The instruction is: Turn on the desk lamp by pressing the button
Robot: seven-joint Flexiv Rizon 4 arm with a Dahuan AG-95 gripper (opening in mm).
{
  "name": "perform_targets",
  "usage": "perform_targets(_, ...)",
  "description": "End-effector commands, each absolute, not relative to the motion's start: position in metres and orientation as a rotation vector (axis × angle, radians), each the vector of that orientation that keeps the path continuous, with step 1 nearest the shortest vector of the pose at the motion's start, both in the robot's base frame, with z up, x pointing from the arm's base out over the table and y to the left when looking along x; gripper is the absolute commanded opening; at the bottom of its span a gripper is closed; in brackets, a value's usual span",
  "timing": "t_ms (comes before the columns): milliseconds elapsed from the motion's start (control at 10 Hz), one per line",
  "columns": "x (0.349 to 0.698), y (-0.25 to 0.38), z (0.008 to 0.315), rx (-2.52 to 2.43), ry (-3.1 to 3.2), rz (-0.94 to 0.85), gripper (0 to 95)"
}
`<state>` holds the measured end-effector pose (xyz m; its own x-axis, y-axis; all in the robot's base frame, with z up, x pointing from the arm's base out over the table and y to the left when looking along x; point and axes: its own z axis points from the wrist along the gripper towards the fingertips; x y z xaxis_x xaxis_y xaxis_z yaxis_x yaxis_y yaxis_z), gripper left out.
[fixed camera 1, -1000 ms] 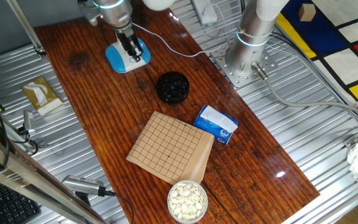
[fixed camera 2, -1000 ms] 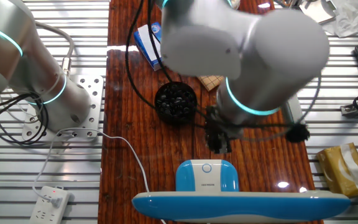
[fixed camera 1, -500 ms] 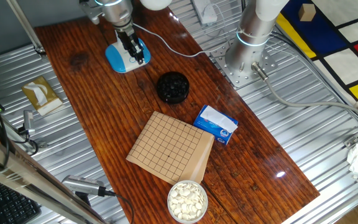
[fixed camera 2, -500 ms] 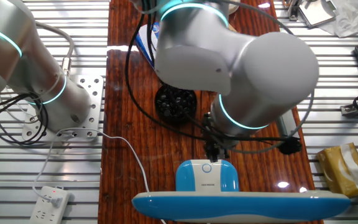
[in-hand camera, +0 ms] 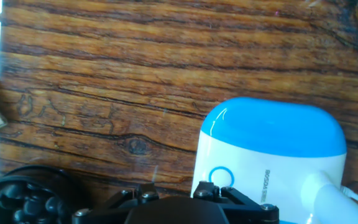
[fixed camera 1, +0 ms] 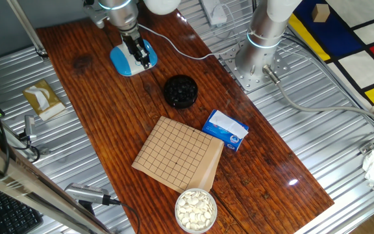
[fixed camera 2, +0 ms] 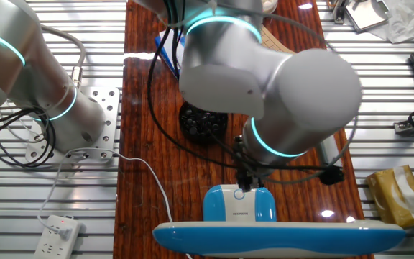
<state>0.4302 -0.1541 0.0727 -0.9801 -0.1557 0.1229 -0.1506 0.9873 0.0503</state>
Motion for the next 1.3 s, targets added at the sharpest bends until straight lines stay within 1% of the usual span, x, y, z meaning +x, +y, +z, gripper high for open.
perform_targets(100,0.431,-0.155,0.071,0.192,-3.010,-0.025,38.0)
perform_targets(200,0.431,-0.155,0.070,0.159,-3.011,0.004,38.0)
perform_targets(1300,0.426,-0.170,0.046,0.116,-3.019,0.017,38.0)
